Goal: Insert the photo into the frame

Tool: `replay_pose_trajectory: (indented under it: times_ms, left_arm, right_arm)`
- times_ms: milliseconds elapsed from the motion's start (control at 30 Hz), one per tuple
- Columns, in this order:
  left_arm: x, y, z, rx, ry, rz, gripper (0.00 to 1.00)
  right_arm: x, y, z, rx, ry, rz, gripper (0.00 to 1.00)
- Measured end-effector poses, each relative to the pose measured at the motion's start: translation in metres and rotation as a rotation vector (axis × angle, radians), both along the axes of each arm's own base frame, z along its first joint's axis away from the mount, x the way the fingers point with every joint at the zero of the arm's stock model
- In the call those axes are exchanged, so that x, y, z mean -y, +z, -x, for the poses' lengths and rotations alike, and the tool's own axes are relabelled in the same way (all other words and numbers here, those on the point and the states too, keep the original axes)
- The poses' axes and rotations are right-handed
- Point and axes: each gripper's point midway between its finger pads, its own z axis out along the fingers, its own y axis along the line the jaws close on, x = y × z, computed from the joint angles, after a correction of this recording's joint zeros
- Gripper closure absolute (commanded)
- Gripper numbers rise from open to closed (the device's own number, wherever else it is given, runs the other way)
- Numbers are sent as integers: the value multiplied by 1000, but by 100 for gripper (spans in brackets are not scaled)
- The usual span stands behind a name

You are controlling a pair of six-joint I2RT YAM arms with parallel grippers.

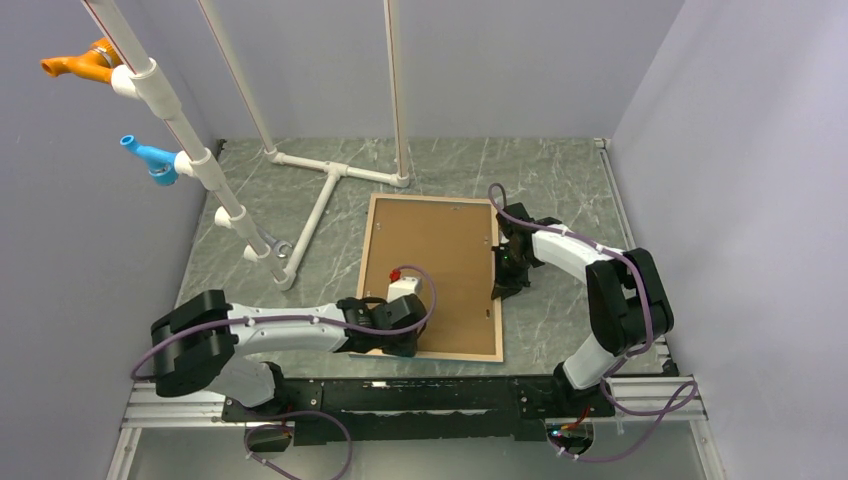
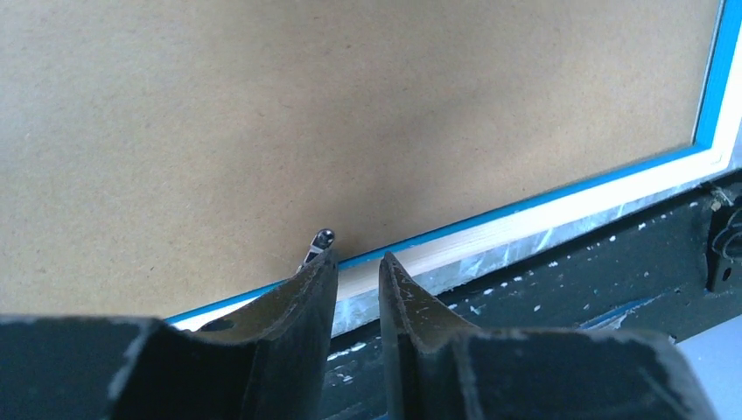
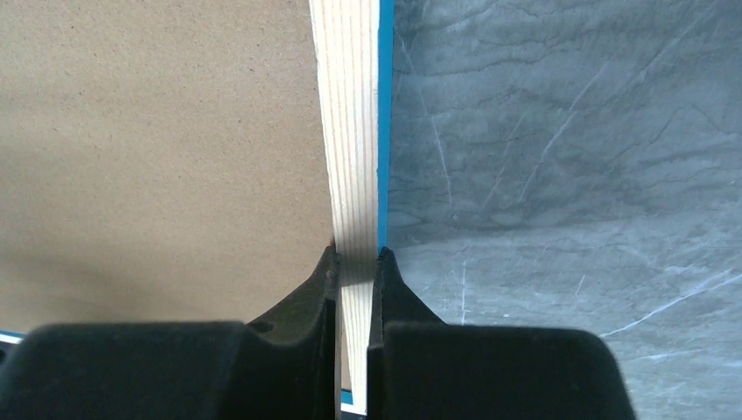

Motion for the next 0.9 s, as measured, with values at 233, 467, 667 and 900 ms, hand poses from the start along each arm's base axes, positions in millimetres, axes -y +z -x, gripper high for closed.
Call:
replay_pose_trajectory:
  times_ms: [233, 467, 667, 900]
  left_arm:
    - [-50, -9, -13, 21, 107, -119, 67]
    - [-70, -9, -17, 33, 113, -189, 65]
    - [-66, 5, -17, 51, 60, -131, 54]
    - [-57, 49, -37, 97, 60, 118, 32]
  right_arm:
    - [4, 0, -1, 4, -11, 39, 100]
    - [4, 0, -1, 8, -6, 54, 100]
    - [3, 1, -1, 9, -2, 54, 92]
    - [2, 14, -7, 61, -10, 34, 49]
